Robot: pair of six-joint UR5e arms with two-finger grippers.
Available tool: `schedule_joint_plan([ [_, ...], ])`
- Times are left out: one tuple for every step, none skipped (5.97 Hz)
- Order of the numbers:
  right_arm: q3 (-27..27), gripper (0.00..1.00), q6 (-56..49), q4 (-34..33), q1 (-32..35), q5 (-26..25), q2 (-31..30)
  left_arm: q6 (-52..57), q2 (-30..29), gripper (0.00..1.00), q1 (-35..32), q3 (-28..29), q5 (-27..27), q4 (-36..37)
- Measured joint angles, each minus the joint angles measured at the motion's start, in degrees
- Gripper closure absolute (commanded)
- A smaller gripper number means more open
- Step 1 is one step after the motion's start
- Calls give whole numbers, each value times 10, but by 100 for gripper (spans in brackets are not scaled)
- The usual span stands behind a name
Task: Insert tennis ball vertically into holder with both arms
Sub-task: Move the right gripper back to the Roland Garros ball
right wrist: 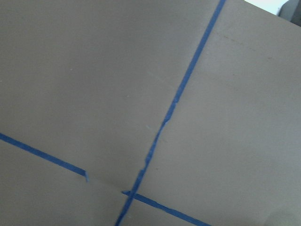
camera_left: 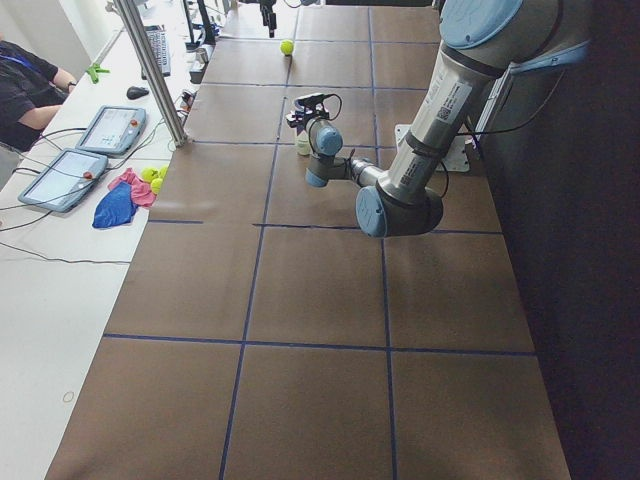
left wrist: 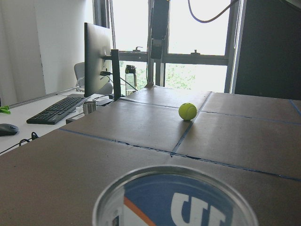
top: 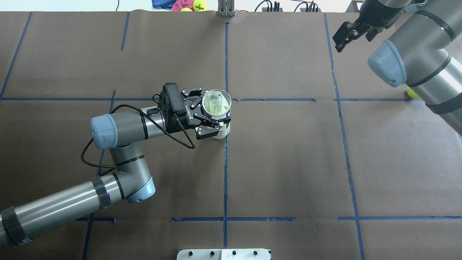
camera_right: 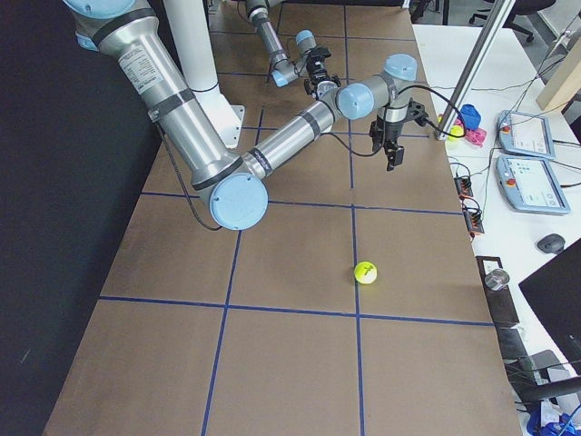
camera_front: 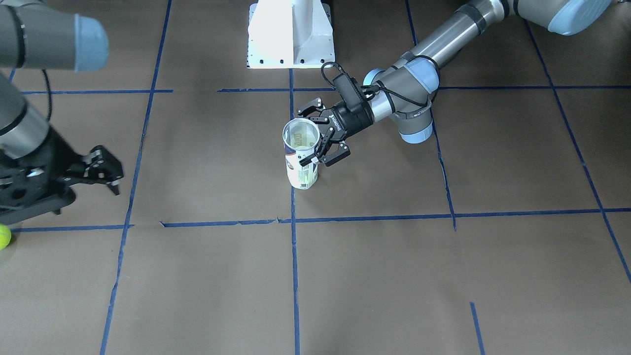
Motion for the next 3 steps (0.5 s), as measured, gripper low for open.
schedule_joint_plan([
  [-54,0,-49,63,27,16,-23,0,0,13,0,0,0,0],
  [-109,0,-79,136,42,26,-46,0,0,13,0,0,0,0],
  [-159,0,-94,206,48,30,-64,0,0,13,0,0,0,0],
])
